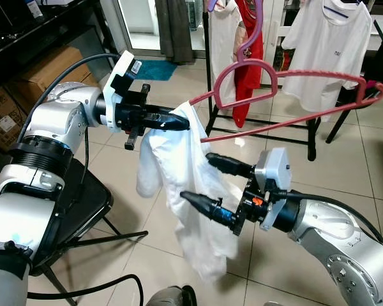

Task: Hang hanger

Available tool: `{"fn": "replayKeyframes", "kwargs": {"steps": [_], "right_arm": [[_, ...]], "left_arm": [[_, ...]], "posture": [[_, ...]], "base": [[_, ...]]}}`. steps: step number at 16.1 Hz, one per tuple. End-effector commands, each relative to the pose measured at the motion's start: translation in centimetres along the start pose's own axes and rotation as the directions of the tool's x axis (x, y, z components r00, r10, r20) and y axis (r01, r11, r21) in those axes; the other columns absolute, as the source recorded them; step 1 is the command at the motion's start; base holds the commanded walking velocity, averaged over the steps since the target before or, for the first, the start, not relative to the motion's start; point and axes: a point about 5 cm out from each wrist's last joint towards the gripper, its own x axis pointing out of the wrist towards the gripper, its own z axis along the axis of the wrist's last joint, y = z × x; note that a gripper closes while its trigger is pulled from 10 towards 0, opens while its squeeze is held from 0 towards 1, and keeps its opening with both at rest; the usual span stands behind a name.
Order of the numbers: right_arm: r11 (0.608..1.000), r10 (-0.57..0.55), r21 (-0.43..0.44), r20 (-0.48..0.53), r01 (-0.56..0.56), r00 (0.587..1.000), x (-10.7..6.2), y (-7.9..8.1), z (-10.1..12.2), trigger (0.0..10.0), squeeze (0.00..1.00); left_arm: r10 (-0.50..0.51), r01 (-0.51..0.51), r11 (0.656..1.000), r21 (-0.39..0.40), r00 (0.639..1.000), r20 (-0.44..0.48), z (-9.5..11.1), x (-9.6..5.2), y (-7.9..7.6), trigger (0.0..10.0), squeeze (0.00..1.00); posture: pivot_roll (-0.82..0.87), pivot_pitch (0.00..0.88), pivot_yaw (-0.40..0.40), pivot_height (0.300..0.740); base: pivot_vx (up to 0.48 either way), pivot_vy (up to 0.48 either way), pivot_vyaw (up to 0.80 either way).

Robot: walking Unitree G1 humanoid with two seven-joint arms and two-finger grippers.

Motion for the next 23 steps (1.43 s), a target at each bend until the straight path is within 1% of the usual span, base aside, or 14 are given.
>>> {"fn": "replayKeyframes", "kwargs": {"steps": [1, 3, 4, 5, 6, 9, 11, 13, 15, 16, 17, 20, 21, 23], "right_arm": [[0.999, 0.042, 0.007, 0.012, -0.042, 0.999, 0.1, 0.6, 0.3, 10.0, 0.0], [0.999, 0.046, 0.004, -0.023, -0.046, 0.999, 0.1, 0.5, -0.2, 10.0, 0.0], [1.0, 0.021, 0.0, -0.057, -0.021, 0.998, 0.5, 0.0, -0.7, 10.0, 0.0], [0.999, -0.041, -0.003, -0.08, 0.041, 0.996, 1.1, -0.9, -1.3, 10.0, 0.0], [0.996, -0.091, -0.019, -0.079, 0.09, 0.993, 1.7, -1.8, -1.4, 10.0, 0.0], [0.989, -0.145, -0.03, -0.058, 0.144, 0.988, 2.4, -2.9, -1.2, 10.0, 0.0], [0.992, -0.127, -0.034, -0.052, 0.125, 0.991, 2.5, -2.9, -1.1, 10.0, 0.0], [0.999, -0.043, -0.015, -0.068, 0.042, 0.997, 2.5, -2.0, -1.5, 10.0, 0.0], [1.0, 0.03, -0.002, -0.166, -0.031, 0.986, 2.4, -1.3, -3.4, 10.0, 0.0], [0.999, 0.032, 0.006, -0.205, -0.032, 0.978, 2.6, -1.6, -4.6, 10.0, 0.0], [0.999, 0.034, 0.007, -0.218, -0.033, 0.975, 2.7, -1.7, -5.0, 10.0, 0.0], [0.999, 0.033, 0.047, -0.278, -0.021, 0.96, 3.1, -2.7, -7.4, 10.0, 0.0], [0.998, 0.036, 0.056, -0.289, -0.021, 0.957, 3.1, -2.8, -7.9, 10.0, 0.0], [0.996, 0.046, 0.084, -0.36, -0.017, 0.932, 2.2, -3.2, -10.2, 10.0, 0.0]], "left_arm": [[0.015, -0.015, 0.999, 0.045, 1.0, 0.013, 1.2, -0.4, 0.2, 0.0, 0.0], [0.013, -0.014, 0.999, 0.049, 1.0, 0.019, 1.3, -0.3, 0.2, 0.0, 0.0], [0.007, -0.008, 0.999, 0.051, 1.0, 0.023, 1.4, -0.2, 0.2, 0.0, 0.0], [0.001, -0.002, 0.999, 0.051, 1.0, 0.024, 1.4, -0.1, 0.1, 0.0, 0.0], [-0.004, 0.003, 0.999, 0.049, 1.0, 0.023, 1.5, -0.1, 0.1, 0.0, 0.0], [-0.004, 0.004, 0.999, 0.047, 1.0, 0.015, 1.6, -0.2, 0.0, 0.0, 0.0], [-0.001, 0.0, 0.999, 0.048, 1.0, 0.012, 1.7, -0.3, 0.0, 0.0, 0.0], [0.004, -0.005, 0.998, 0.055, 1.0, 0.014, 1.9, -0.4, 0.0, 0.0, 0.0], [0.005, -0.007, 0.998, 0.065, 1.0, 0.028, 2.4, -0.3, 0.2, 0.0, 0.0], [-0.001, -0.001, 0.998, 0.069, 0.999, 0.038, 2.8, -0.2, 0.3, 0.0, 0.0], [-0.004, 0.001, 0.997, 0.071, 0.999, 0.041, 3.0, -0.1, 0.3, 0.0, 0.0], [-0.008, 0.005, 0.996, 0.085, 0.999, 0.039, 3.6, 0.0, 0.4, 0.0, 0.0], [-0.008, 0.004, 0.996, 0.088, 0.999, 0.038, 3.7, 0.0, 0.4, 0.0, 0.0], [0.006, -0.009, 0.995, 0.101, 1.0, 0.029, 4.2, -0.4, 0.5, 0.0, 0.0]], "posture": [[-0.09, 0.044, 0.194, 0.74], [-0.09, 0.044, 0.195, 0.74], [-0.09, 0.044, 0.195, 0.74], [-0.09, 0.044, 0.195, 0.74], [-0.09, 0.044, 0.195, 0.74], [-0.08, 0.044, 0.193, 0.74], [-0.08, 0.044, 0.191, 0.74], [-0.08, 0.043, 0.193, 0.74], [-0.08, 0.044, 0.198, 0.74], [-0.08, 0.044, 0.207, 0.74], [-0.08, 0.044, 0.21, 0.74], [-0.07, 0.048, 0.215, 0.74], [-0.07, 0.048, 0.215, 0.74], [-0.06, 0.05, 0.209, 0.74]], "base": [[0.0, 0.0, 0.0], [0.0, 0.0, 0.0], [0.0, 0.0, 0.0], [0.0, 0.0, 0.0], [0.0, 0.0, 0.0], [0.0, 0.0, 0.0], [0.0, 0.0, 0.0], [0.0, 0.0, 0.0], [0.0, 0.0, 0.0], [0.0, 0.0, 0.0], [0.0, 0.0, 0.0], [0.0, 0.0, 0.0], [0.0, 0.0, 0.0], [0.0, 0.0, 0.0]]}}
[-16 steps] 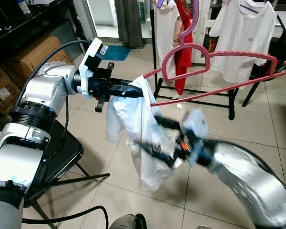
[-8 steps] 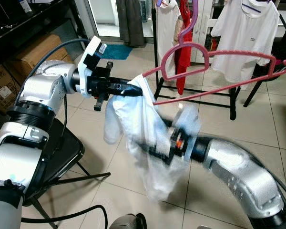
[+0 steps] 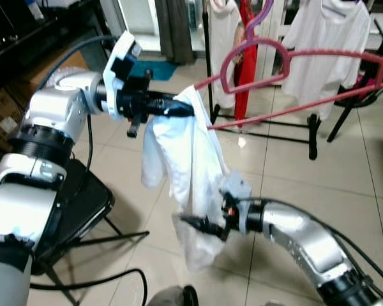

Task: Hang hanger

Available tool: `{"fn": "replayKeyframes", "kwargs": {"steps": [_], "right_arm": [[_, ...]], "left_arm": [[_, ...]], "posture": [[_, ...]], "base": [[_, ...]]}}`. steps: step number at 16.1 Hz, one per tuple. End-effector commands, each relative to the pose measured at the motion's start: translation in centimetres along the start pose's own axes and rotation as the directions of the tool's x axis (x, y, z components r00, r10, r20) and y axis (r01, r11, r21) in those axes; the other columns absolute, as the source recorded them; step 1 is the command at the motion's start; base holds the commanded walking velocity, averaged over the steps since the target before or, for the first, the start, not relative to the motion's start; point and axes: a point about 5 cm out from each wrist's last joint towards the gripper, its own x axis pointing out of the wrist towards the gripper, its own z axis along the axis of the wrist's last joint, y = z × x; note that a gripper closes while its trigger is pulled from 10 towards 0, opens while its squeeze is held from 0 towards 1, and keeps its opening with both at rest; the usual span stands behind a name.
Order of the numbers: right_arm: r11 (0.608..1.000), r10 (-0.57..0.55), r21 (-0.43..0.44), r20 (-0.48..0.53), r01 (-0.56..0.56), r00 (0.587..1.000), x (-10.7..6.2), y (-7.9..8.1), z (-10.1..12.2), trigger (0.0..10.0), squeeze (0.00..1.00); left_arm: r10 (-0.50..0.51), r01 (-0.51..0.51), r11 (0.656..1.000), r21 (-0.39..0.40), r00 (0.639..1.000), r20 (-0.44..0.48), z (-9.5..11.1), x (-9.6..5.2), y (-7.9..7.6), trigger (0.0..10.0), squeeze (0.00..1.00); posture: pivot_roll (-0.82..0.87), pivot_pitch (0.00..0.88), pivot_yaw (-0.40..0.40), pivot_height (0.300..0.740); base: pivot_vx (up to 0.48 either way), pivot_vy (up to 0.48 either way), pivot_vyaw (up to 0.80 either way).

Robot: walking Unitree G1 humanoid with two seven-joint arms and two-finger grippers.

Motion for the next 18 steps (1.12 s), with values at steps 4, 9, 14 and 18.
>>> {"fn": "replayKeyframes", "kwargs": {"steps": [4, 9, 14, 18], "right_arm": [[1.0, 0.018, 0.019, -0.02, -0.018, 1.0, -1.0, -0.1, -1.5, 4.3, 0.0], [1.0, 0.008, 0.03, -0.043, -0.006, 0.999, -2.5, -0.4, -3.0, 3.4, 0.0], [0.998, -0.053, 0.025, -0.089, 0.055, 0.995, -5.1, -1.2, -4.5, 2.5, 0.0], [0.996, -0.091, 0.013, -0.08, 0.093, 0.993, -6.4, -1.8, -4.2, 0.1, 0.0]], "left_arm": [[0.031, -0.031, 0.998, 0.053, 1.0, -0.002, 1.6, -1.2, 0.1, 0.0, 0.0], [0.048, -0.047, 0.998, 0.05, 0.998, -0.027, 1.1, -1.5, 0.2, 0.0, 0.0], [0.055, -0.052, 0.998, 0.045, 0.996, -0.068, 0.4, -1.9, 0.0, 0.0, 0.0], [0.056, -0.053, 0.998, 0.039, 0.994, -0.094, -0.1, -2.1, -0.2, 0.0, 0.0]], "posture": [[-0.06, 0.051, 0.21, 0.74], [-0.07, 0.049, 0.208, 0.74], [-0.07, 0.046, 0.206, 0.74], [-0.07, 0.044, 0.205, 0.74]], "base": [[0.0, 0.0, 0.0], [0.0, 0.0, 0.0], [0.0, 0.0, 0.0], [0.0, 0.0, 0.0]]}}
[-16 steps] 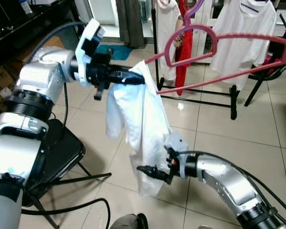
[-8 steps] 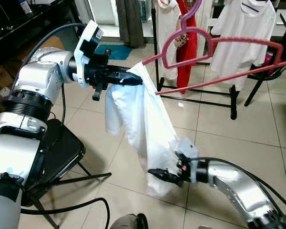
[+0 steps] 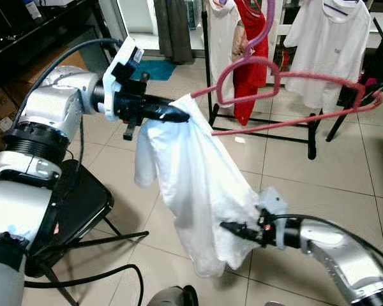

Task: Hang hanger

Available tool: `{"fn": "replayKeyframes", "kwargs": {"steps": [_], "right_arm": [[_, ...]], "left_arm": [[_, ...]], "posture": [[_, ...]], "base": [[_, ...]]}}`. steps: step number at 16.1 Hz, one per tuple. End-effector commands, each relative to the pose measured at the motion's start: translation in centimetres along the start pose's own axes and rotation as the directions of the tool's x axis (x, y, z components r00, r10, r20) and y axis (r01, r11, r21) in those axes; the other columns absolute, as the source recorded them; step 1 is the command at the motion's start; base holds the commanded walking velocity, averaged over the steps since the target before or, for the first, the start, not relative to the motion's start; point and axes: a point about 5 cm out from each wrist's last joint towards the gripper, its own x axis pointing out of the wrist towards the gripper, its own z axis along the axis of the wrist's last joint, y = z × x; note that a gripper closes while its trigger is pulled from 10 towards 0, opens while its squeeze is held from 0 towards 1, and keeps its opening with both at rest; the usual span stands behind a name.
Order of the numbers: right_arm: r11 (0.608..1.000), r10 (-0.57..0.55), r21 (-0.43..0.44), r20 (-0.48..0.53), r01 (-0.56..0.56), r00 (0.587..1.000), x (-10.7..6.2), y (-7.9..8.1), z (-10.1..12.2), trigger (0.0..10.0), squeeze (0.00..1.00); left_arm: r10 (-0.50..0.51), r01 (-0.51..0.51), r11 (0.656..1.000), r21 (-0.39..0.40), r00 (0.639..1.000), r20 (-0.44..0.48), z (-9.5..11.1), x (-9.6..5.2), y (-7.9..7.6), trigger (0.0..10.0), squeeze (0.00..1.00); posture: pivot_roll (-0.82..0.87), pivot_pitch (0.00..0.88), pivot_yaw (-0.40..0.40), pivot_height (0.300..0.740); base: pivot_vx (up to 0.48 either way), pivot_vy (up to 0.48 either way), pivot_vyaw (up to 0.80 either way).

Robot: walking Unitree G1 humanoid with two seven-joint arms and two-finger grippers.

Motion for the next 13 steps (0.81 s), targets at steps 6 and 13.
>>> {"fn": "replayKeyframes", "kwargs": {"steps": [6, 13], "right_arm": [[0.995, -0.098, -0.02, -0.009, 0.097, 0.995, -3.0, -1.2, -0.1, 0.0, 0.0], [0.942, -0.326, -0.078, 0.022, 0.327, 0.945, -6.1, -4.1, 1.1, 0.0, 0.0]], "left_arm": [[0.038, -0.038, 0.999, 0.008, 0.999, -0.026, -0.8, -2.1, -0.9, 0.0, 0.0], [0.023, -0.025, 0.999, -0.035, 0.999, -0.038, -2.4, -2.9, -2.6, 0.0, 0.0]], "posture": [[-0.08, 0.036, 0.199, 0.74], [-0.09, 0.04, 0.186, 0.74]], "base": [[0.0, 0.0, 0.0], [0.0, 0.0, 0.0]]}}
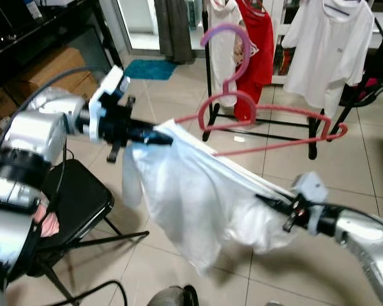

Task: Hang hanger

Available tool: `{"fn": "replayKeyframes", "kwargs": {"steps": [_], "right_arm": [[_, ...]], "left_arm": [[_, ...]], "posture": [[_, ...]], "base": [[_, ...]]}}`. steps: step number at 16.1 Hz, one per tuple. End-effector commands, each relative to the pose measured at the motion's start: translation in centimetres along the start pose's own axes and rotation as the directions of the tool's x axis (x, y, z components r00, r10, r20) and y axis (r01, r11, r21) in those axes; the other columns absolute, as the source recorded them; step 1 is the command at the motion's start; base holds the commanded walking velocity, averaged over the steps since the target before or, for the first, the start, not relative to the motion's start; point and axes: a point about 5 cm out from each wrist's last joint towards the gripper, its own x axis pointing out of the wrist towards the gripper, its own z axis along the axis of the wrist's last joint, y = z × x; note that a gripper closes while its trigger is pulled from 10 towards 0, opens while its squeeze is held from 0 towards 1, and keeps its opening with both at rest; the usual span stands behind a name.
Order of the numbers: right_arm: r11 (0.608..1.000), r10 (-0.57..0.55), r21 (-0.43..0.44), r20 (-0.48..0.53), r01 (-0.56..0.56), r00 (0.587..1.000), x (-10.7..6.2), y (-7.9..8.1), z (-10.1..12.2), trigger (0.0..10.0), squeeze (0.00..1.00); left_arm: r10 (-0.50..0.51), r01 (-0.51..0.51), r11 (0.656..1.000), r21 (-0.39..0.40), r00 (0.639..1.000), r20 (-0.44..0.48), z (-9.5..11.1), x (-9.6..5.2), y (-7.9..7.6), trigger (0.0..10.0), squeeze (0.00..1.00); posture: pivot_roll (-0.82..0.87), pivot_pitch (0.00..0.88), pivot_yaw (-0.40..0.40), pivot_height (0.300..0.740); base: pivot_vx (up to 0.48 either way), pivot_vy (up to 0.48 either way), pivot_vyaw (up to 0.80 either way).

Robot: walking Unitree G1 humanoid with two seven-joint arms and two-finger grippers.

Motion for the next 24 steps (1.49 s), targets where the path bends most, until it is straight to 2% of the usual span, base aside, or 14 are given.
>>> {"fn": "replayKeyframes", "kwargs": {"steps": [1, 4, 5, 8, 11, 12, 13, 14, 15, 17, 18, 19, 24], "right_arm": [[0.994, -0.106, -0.015, -0.029, 0.105, 0.994, -1.0, -1.5, -0.2, 0.0, 0.0], [0.971, -0.228, -0.083, -0.044, 0.224, 0.973, -2.1, -3.4, 0.1, 0.0, 0.0], [0.946, -0.312, -0.099, -0.027, 0.308, 0.95, -2.9, -4.8, 0.4, 0.0, 0.0], [0.898, -0.426, -0.117, 0.014, 0.425, 0.905, -4.1, -6.8, 1.5, 0.0, 0.0], [0.879, -0.461, -0.132, 0.018, 0.459, 0.887, -4.4, -7.5, 1.8, 0.0, 0.0], [0.855, -0.499, -0.146, 0.03, 0.497, 0.866, -4.8, -8.3, 2.1, 0.0, 0.0], [0.845, -0.514, -0.148, 0.039, 0.513, 0.857, -4.9, -8.6, 2.3, 0.0, 0.0], [0.84, -0.521, -0.148, 0.045, 0.522, 0.852, -5.0, -8.8, 2.5, 0.0, 0.0], [0.832, -0.533, -0.139, 0.069, 0.538, 0.843, -5.1, -9.1, 3.0, 0.0, 0.0], [0.84, -0.517, -0.13, 0.096, 0.526, 0.85, -4.8, -8.9, 3.7, 0.0, 0.0], [0.843, -0.512, -0.129, 0.101, 0.522, 0.853, -4.7, -8.8, 3.8, 0.0, 0.0], [0.846, -0.505, -0.126, 0.119, 0.518, 0.855, -4.5, -8.7, 4.1, 0.0, 0.0], [0.846, -0.505, -0.126, 0.119, 0.518, 0.855, -4.5, -8.7, 4.1, 0.0, 0.0]], "left_arm": [[0.032, -0.032, 0.999, 0.023, 0.999, 0.003, 0.8, -1.6, -0.5, 0.0, 0.0], [0.014, -0.014, 1.0, -0.017, 1.0, -0.017, -0.2, -2.1, -2.0, 0.0, 0.0], [-0.012, 0.009, 0.998, -0.058, 0.999, -0.044, -1.1, -2.3, -3.3, 0.0, 0.0], [-0.043, 0.025, 0.991, -0.129, 0.99, -0.135, -3.4, -2.5, -5.6, 0.0, 0.0], [-0.046, 0.019, 0.989, -0.147, 0.983, -0.18, -4.4, -2.5, -6.2, 0.0, 0.0], [-0.045, 0.003, 0.988, -0.154, 0.961, -0.272, -5.5, -2.7, -7.2, 0.0, 0.0], [-0.04, -0.01, 0.989, -0.149, 0.944, -0.327, -6.2, -2.7, -7.6, 0.0, 0.0], [-0.036, -0.017, 0.989, -0.144, 0.932, -0.361, -6.5, -2.8, -7.8, 0.0, 0.0], [0.016, -0.065, 0.994, -0.085, 0.878, -0.478, -7.9, -2.8, -7.8, 0.0, 0.0], [0.124, -0.166, 0.986, -0.03, 0.833, -0.539, -8.9, -2.7, -6.9, 0.0, 0.0], [0.143, -0.184, 0.983, -0.018, 0.818, -0.557, -9.1, -2.8, -6.8, 0.0, 0.0], [0.187, -0.234, 0.972, -0.002, 0.782, -0.595, -9.5, -3.2, -6.6, 0.0, 0.0], [0.187, -0.234, 0.972, -0.002, 0.782, -0.595, -9.5, -3.2, -6.6, 0.0, 0.0]], "posture": [[-0.09, 0.04, 0.187, 0.74], [-0.09, 0.043, 0.189, 0.74], [-0.08, 0.044, 0.189, 0.74], [-0.08, 0.048, 0.184, 0.74], [-0.08, 0.051, 0.183, 0.74], [-0.08, 0.054, 0.178, 0.74], [-0.08, 0.055, 0.177, 0.74], [-0.08, 0.056, 0.177, 0.74], [-0.08, 0.059, 0.173, 0.74], [-0.08, 0.063, 0.172, 0.74], [-0.08, 0.063, 0.172, 0.74], [-0.08, 0.066, 0.173, 0.74], [-0.08, 0.066, 0.173, 0.74]], "base": [[0.0, 0.0, 0.0], [0.0, 0.0, 0.0], [0.0, 0.0, 0.0], [0.0, 0.0, 0.0], [0.0, 0.0, 0.0], [0.0, 0.0, 0.0], [0.0, 0.0, 0.0], [0.0, 0.0, 0.0], [0.0, 0.0, 0.0], [0.0, 0.0, 0.0], [0.0, 0.0, 0.0], [0.0, 0.0, 0.0], [0.0, 0.0, 0.0]]}}
